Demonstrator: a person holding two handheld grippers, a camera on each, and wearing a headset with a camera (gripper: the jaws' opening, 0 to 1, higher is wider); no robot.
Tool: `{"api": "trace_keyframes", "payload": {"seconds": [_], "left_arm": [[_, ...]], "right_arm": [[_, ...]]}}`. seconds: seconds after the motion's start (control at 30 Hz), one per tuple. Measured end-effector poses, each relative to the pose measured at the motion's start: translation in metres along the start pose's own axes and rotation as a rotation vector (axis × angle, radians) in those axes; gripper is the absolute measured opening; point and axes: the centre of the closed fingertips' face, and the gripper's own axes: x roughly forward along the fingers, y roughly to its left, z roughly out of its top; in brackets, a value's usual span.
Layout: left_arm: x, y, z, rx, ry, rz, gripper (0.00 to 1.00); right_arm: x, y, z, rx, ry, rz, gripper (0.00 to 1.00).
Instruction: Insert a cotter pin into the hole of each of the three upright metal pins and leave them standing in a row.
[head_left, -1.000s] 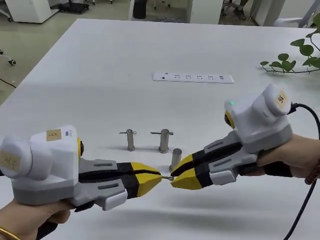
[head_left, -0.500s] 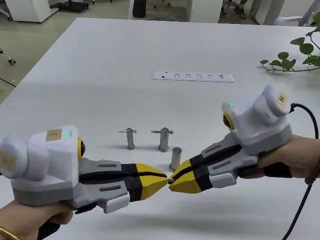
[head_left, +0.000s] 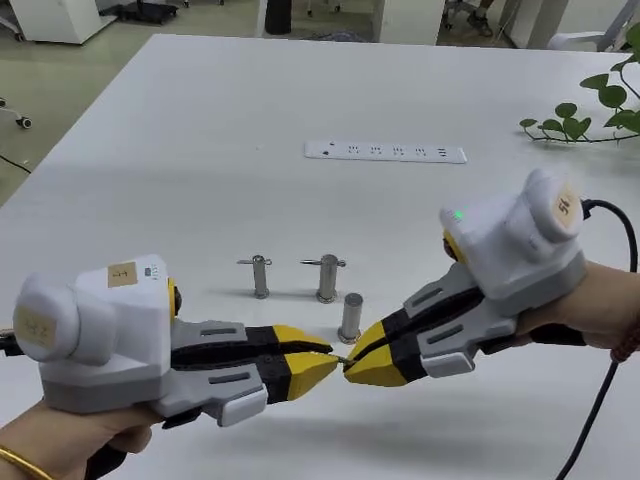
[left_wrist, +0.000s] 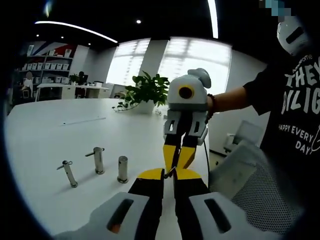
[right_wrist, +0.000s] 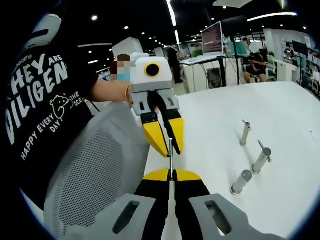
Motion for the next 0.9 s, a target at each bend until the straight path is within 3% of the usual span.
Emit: {"api": "trace_keyframes", "payload": {"seconds": [0.47,0.7,0.9], "left_arm": [[-0.004,0.02,-0.003,0.008,0.005,0.111,0.06],[0.005,0.034,-0.007,0.013,0.022,0.191,0.09],[0.02,0.044,-0.013,0.031,0.062,0.23,0.17]], "right_arm": [[-0.01,-0.025,-0.019,0.01,0.072,-0.118,0.0],[-0.021,-0.039,-0.032,0.008,0.14,-0.17,0.0],[-0.027,-0.05,-0.044,0.023,0.183,-0.199,0.0]]}}
